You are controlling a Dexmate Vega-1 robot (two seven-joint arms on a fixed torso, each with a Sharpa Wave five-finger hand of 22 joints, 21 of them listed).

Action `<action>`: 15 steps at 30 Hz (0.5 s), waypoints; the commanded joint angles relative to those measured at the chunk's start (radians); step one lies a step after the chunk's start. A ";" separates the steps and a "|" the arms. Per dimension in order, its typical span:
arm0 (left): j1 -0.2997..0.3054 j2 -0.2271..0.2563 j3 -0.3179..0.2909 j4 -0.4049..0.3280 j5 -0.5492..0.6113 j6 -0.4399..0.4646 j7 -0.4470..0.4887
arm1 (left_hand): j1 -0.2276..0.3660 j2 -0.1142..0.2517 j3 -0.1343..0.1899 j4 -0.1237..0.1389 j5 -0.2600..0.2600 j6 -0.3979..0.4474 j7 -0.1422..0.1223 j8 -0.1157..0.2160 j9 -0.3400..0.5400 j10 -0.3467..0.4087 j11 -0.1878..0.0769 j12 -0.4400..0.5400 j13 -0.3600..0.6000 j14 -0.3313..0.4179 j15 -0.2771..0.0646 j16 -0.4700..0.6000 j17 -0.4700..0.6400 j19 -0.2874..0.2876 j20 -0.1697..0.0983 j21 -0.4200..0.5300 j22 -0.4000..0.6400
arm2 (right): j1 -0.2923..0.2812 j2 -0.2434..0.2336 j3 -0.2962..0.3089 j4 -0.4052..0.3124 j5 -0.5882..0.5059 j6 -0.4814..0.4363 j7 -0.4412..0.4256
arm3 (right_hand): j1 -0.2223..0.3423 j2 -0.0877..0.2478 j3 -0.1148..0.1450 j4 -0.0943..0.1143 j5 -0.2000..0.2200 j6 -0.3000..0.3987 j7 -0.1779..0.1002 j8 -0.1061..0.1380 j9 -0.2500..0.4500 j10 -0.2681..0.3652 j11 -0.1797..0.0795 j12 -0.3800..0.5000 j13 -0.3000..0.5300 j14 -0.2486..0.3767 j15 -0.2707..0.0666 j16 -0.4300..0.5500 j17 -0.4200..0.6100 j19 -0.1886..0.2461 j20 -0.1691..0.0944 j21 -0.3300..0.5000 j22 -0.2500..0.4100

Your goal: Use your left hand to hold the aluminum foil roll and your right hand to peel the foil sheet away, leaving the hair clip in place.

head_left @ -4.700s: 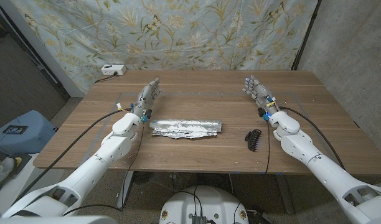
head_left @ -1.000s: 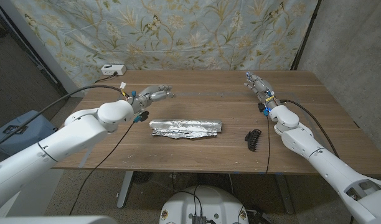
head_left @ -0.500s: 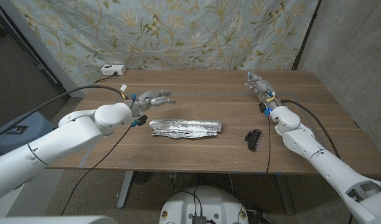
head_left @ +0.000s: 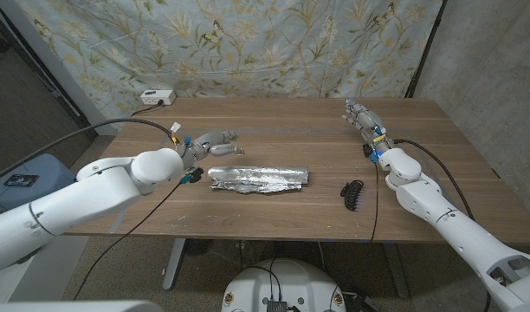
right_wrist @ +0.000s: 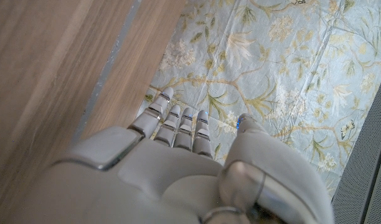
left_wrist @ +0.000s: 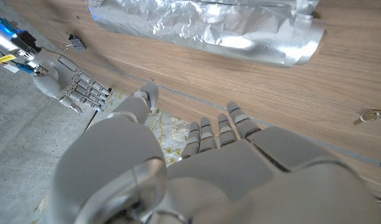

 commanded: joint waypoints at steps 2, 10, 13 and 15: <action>-0.048 0.023 0.094 -0.066 0.154 0.115 0.003 | 0.020 -0.001 -0.003 -0.002 0.005 0.003 0.001 0.009 0.005 0.003 -0.004 0.007 0.007 0.007 -0.001 0.009 0.002 0.004 -0.004 0.009 0.001 | 0.001 0.002 0.000 0.003 -0.001 0.005 0.003 | 0.011 0.000 0.002 -0.004 -0.004 0.002 0.003 0.002 0.004 0.005 0.003 0.002 0.005 0.001 0.001 0.005 0.003 -0.002 -0.044 -0.004 0.003; -0.107 0.010 0.169 -0.086 0.269 0.172 -0.039 | 0.045 0.001 -0.002 -0.003 0.013 0.004 -0.005 0.011 0.006 0.001 -0.009 0.010 0.014 0.016 -0.003 0.013 0.005 0.005 -0.004 0.012 0.003 | 0.003 0.003 0.002 0.010 0.001 0.007 0.004 | 0.010 0.000 0.003 -0.007 -0.004 0.000 0.002 0.002 0.003 0.003 0.001 0.002 0.005 0.000 -0.003 0.005 0.004 -0.002 -0.044 -0.004 0.003; -0.130 0.003 0.188 -0.092 0.302 0.187 -0.063 | 0.051 0.001 -0.002 -0.003 0.015 0.003 -0.006 0.011 0.006 0.001 -0.009 0.011 0.016 0.015 -0.005 0.012 0.005 0.005 -0.004 0.012 0.003 | 0.000 0.004 0.004 0.006 0.006 -0.001 -0.001 | 0.010 0.000 0.004 -0.008 -0.004 0.000 0.001 0.002 0.003 0.003 0.001 0.002 0.005 0.000 -0.004 0.006 0.004 -0.003 -0.044 -0.004 0.003; -0.149 -0.002 0.206 -0.096 0.329 0.201 -0.082 | 0.054 0.001 -0.002 -0.003 0.016 0.003 -0.004 0.011 0.006 0.001 -0.008 0.012 0.017 0.015 -0.004 0.012 0.005 0.005 -0.004 0.012 0.003 | 0.000 0.003 0.003 0.012 0.002 0.008 0.002 | 0.010 0.000 0.004 -0.009 -0.004 0.000 0.002 0.002 0.003 0.002 0.002 0.002 0.005 0.000 -0.003 0.006 0.004 -0.003 -0.043 -0.004 0.003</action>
